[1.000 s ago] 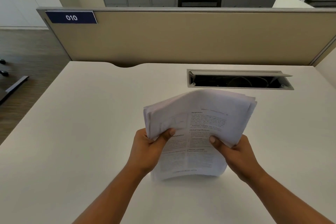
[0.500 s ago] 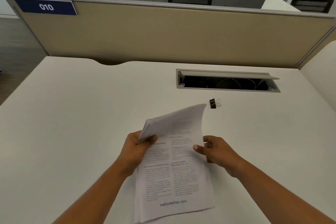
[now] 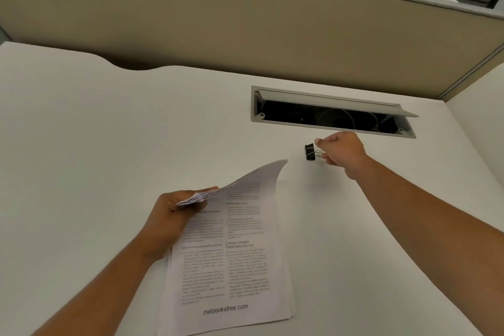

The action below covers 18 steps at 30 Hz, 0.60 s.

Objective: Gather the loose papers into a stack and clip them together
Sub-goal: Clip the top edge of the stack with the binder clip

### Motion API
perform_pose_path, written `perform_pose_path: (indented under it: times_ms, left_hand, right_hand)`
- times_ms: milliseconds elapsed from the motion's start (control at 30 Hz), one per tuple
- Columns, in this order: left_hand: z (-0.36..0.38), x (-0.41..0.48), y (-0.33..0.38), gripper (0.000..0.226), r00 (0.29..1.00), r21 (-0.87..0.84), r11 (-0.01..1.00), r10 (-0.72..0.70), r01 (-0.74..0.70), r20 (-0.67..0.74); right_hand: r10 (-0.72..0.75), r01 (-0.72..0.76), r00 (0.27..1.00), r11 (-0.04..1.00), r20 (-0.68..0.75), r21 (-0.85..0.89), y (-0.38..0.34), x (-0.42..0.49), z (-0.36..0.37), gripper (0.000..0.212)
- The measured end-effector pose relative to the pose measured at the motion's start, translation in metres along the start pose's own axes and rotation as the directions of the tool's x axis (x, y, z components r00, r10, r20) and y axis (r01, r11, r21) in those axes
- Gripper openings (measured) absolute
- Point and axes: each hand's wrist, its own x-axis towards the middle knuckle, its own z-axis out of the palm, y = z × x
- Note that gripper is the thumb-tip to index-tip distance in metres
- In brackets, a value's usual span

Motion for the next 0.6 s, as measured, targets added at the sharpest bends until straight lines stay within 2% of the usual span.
perform_pose_path:
  times_ms: [100,167,200,267,367,467,600]
  left_hand:
    - [-0.001,0.001,-0.002,0.035,0.999,0.024,1.000,-0.016,0.017,-0.033]
    - [-0.004,0.001,-0.005,0.016,0.998,0.039,0.999,-0.024,0.027,-0.061]
    - [-0.005,0.001,-0.006,0.019,0.997,0.033,0.999,-0.024,0.026,-0.068]
    - [-0.005,0.001,-0.008,0.029,0.998,0.022,0.999,-0.027,0.028,-0.059]
    - [-0.003,-0.001,-0.004,0.028,0.998,0.049,0.998,-0.046,0.049,-0.051]
    - [-0.003,-0.002,-0.002,0.030,0.997,0.044,0.997,-0.059,0.061,-0.056]
    - [-0.003,-0.003,0.001,0.028,0.996,0.043,0.996,-0.069,0.072,-0.064]
  right_hand:
    - [-0.031,0.035,0.998,0.997,0.061,-0.073,-0.003,0.006,0.007,0.014]
    - [-0.055,0.062,0.995,0.995,0.086,-0.078,-0.007,0.007,0.008,0.008]
    - [-0.063,0.069,0.993,0.996,0.103,-0.056,-0.010,0.004,0.008,0.007]
    - [-0.077,0.071,0.985,0.997,0.153,0.040,-0.017,-0.006,0.005,0.012]
    - [-0.126,0.090,0.960,0.985,0.251,0.150,-0.027,-0.028,0.000,0.022]
    - [-0.153,0.109,0.935,0.982,0.320,0.153,-0.029,-0.051,-0.001,0.029]
    - [-0.129,0.055,0.889,0.982,0.438,0.179,-0.024,-0.079,0.008,0.040]
